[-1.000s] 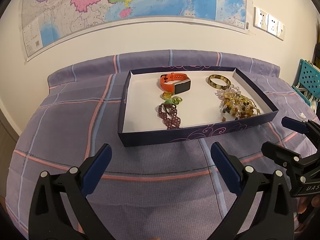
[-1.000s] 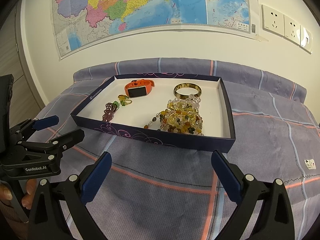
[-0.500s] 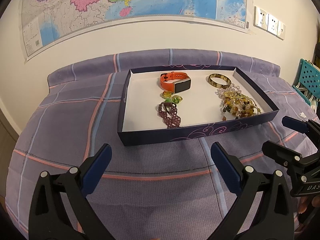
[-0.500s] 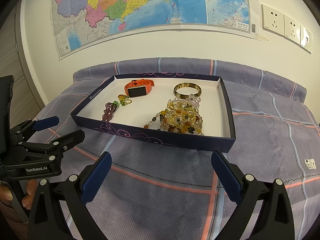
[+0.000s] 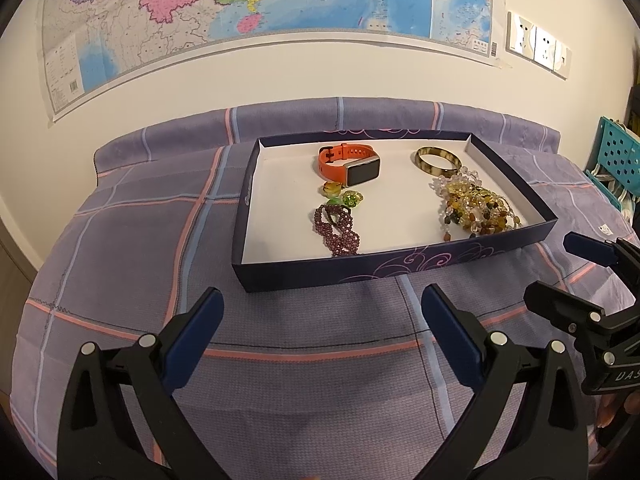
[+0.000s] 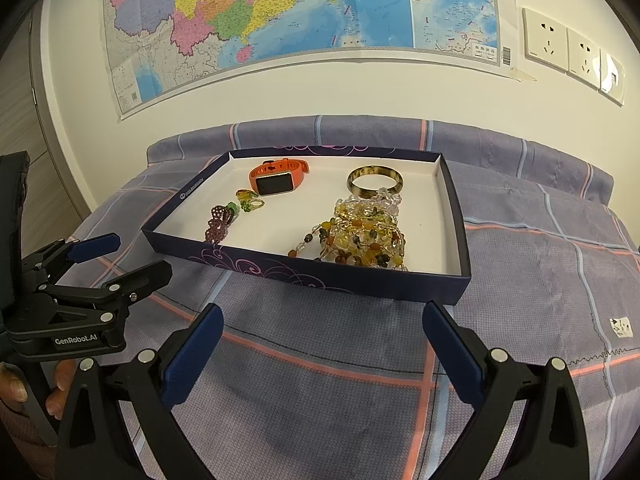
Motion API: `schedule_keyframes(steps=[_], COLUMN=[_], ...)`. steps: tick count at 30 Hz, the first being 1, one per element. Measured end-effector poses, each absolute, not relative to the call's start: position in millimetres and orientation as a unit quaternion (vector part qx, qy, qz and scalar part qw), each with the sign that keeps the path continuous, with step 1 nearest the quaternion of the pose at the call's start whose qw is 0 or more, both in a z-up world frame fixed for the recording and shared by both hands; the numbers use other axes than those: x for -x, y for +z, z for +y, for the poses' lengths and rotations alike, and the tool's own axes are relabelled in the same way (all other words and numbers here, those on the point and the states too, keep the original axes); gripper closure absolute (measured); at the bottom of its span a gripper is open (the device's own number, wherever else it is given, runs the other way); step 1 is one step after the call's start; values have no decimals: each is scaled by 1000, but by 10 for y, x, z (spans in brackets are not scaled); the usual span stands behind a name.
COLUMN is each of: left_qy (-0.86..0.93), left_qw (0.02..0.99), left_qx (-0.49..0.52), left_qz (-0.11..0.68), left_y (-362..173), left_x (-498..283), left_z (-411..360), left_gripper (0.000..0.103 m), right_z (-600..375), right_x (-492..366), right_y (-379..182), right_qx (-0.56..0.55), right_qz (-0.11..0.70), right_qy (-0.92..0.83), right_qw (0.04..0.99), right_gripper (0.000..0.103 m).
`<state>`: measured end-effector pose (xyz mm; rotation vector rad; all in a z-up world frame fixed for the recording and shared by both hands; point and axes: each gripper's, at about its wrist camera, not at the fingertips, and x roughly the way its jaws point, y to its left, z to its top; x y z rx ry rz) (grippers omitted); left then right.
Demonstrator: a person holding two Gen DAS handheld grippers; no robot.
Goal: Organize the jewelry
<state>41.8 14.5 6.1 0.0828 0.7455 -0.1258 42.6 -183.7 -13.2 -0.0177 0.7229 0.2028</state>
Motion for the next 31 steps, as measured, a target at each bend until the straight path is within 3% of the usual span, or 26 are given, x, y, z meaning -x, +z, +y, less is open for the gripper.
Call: schedule_keyframes(steps=[31], left_qy=[-60], left_qw=[920], left_qx=[-37], left_qz=[385], left_y=[-15], left_x=[-498], left_z=[183], left_gripper=[6], right_z=[-2138], right_x=[-461], right_y=[-192], right_qx=[46], right_qz=[378], right_qy=[79], right_qw=[922], right_gripper=[7])
